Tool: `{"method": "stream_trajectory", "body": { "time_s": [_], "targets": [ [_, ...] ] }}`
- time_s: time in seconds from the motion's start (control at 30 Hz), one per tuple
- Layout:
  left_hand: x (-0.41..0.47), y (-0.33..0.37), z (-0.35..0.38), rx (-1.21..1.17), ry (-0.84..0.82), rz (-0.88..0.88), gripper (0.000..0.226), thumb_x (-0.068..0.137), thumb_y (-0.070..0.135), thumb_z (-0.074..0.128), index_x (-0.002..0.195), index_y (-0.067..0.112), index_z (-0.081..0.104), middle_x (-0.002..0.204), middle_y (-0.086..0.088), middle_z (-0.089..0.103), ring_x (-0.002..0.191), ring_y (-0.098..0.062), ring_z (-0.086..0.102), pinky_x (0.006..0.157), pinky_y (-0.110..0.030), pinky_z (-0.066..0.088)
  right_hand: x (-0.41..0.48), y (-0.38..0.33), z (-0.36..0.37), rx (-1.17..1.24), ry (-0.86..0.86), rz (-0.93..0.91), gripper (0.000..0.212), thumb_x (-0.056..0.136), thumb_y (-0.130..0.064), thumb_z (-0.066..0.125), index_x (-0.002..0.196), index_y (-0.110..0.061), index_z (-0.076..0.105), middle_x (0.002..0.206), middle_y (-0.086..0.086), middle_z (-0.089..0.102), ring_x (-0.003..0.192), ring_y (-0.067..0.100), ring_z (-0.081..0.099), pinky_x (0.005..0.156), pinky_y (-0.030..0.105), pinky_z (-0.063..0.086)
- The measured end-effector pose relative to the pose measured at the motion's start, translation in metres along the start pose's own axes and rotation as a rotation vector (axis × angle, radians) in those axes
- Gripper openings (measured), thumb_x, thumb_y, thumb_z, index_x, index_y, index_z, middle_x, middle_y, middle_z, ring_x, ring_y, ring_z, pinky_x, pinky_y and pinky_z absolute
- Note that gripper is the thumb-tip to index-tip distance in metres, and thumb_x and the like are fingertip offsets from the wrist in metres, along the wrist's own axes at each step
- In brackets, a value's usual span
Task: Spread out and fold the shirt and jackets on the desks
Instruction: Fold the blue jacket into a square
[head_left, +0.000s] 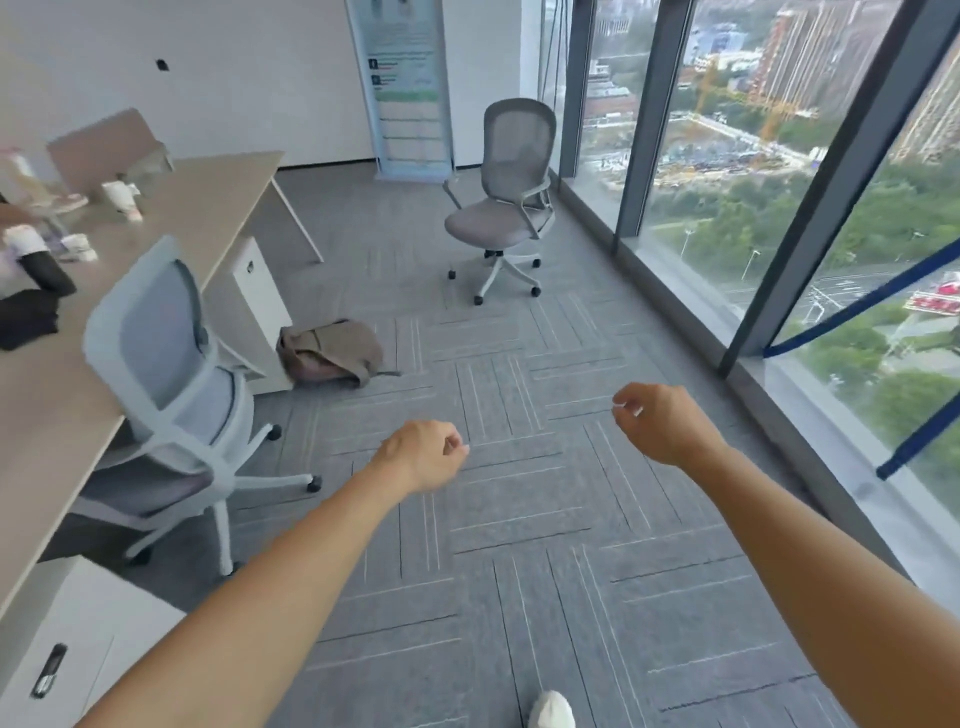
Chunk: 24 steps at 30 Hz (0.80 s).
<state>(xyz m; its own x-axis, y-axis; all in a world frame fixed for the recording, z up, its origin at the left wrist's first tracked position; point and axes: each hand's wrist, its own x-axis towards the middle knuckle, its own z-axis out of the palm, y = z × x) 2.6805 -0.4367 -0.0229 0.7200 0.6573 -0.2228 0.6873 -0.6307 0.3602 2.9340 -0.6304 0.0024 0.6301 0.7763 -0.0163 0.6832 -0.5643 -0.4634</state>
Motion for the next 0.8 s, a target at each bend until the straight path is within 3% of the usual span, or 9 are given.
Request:
{"method": "stream_trajectory", "body": {
  "time_s": [0.17, 0.37, 0.5, 0.63, 0.8],
  "targets": [
    [0.131, 0.03, -0.066, 0.008, 0.078, 0.016, 0.023, 0.094, 0.046, 0.054, 0.099, 0.029, 0.067, 0.102, 0.002, 0.07, 0.094, -0.019, 0.065, 0.085, -0.038, 0.054, 0.145, 0.009, -0.013, 0.01, -0.049, -0.02, 0.028, 0.098, -0.03, 0.055, 0.121, -0.018, 0.066, 0.112, 0.001, 0.071, 0.096, 0.022, 0.065, 0.085, 0.037, 0.055],
    [0.284, 0.028, -0.114, -0.024, 0.087, 0.015, 0.026, 0.097, 0.041, 0.052, 0.107, 0.022, 0.068, 0.105, 0.005, 0.068, 0.098, -0.017, 0.063, 0.084, -0.031, 0.05, 0.308, 0.017, -0.028, -0.055, -0.072, -0.05, 0.027, 0.098, -0.032, 0.055, 0.121, -0.023, 0.065, 0.111, -0.003, 0.069, 0.083, 0.016, 0.06, 0.073, 0.031, 0.05],
    [0.415, 0.028, -0.124, -0.058, 0.076, 0.05, 0.027, 0.097, 0.043, 0.052, 0.108, 0.024, 0.068, 0.105, 0.005, 0.07, 0.098, -0.019, 0.064, 0.082, -0.031, 0.05, 0.415, 0.029, -0.042, -0.061, -0.031, 0.0, 0.028, 0.097, -0.032, 0.057, 0.121, -0.022, 0.066, 0.109, -0.002, 0.069, 0.096, 0.021, 0.063, 0.085, 0.039, 0.054],
    [0.543, 0.053, -0.151, -0.094, 0.057, 0.12, 0.026, 0.096, 0.044, 0.052, 0.107, 0.026, 0.067, 0.102, 0.007, 0.068, 0.094, -0.017, 0.064, 0.082, -0.033, 0.053, 0.514, 0.048, -0.061, -0.079, 0.003, 0.087, 0.028, 0.096, -0.031, 0.057, 0.12, -0.021, 0.067, 0.102, -0.003, 0.067, 0.087, 0.018, 0.059, 0.081, 0.032, 0.05],
    [0.681, 0.092, -0.173, -0.026, -0.017, 0.207, 0.026, 0.096, 0.044, 0.053, 0.108, 0.025, 0.067, 0.103, 0.006, 0.069, 0.095, -0.017, 0.064, 0.083, -0.033, 0.053, 0.614, 0.081, -0.076, -0.057, -0.008, 0.171, 0.027, 0.096, -0.033, 0.056, 0.119, -0.024, 0.066, 0.105, -0.004, 0.067, 0.093, 0.02, 0.063, 0.088, 0.038, 0.054]
  ]
}}
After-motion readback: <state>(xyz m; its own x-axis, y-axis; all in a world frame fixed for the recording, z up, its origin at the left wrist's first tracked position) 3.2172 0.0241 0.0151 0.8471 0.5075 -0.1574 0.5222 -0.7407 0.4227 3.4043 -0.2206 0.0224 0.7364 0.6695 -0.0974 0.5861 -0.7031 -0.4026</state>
